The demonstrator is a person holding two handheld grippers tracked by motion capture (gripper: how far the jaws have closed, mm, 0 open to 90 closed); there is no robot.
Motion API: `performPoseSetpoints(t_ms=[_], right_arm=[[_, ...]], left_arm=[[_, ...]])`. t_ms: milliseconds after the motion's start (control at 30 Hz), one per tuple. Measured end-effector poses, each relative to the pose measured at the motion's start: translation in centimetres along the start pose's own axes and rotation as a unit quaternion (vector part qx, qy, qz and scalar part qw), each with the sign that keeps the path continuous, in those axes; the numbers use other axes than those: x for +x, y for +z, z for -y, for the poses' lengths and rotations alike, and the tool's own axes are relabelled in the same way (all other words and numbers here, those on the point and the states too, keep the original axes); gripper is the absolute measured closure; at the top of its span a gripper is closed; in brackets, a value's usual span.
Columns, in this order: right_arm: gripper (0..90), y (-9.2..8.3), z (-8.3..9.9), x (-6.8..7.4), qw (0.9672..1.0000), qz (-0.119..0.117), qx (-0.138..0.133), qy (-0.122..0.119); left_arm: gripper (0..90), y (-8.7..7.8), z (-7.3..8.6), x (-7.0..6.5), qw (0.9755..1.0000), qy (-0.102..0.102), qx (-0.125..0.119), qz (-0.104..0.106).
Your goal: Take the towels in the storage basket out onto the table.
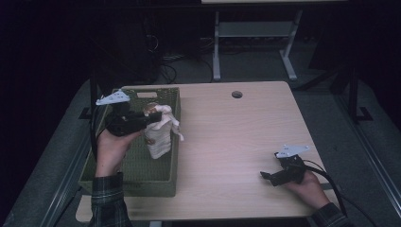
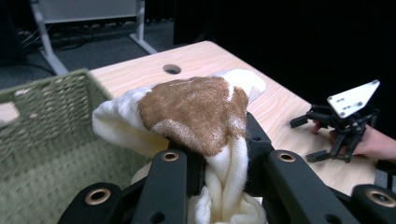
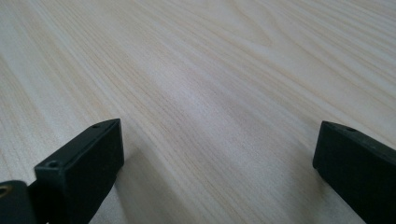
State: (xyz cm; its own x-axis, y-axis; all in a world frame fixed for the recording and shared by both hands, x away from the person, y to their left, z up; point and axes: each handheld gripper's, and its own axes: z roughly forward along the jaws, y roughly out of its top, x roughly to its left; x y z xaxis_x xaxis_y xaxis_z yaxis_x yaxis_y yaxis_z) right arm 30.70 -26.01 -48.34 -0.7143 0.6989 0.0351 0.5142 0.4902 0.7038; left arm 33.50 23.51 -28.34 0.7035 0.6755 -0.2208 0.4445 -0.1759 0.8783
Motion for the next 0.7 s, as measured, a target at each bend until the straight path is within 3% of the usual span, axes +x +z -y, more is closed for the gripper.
performPoseSetpoints(t_ms=[233, 700], right_arm=[[1.5, 0.0, 0.0, 0.0, 1.0000, 0.000, 0.000, 0.000], [1.5, 0.0, 0.0, 0.0, 1.0000, 0.000, 0.000, 0.000]], left_arm=[[75.0, 1.0, -1.7, -1.3, 0.9985, 0.014, -0.026, 0.046], [75.1, 4.0, -4.0, -4.4, 0.9952, 0.044, -0.038, 0.079]])
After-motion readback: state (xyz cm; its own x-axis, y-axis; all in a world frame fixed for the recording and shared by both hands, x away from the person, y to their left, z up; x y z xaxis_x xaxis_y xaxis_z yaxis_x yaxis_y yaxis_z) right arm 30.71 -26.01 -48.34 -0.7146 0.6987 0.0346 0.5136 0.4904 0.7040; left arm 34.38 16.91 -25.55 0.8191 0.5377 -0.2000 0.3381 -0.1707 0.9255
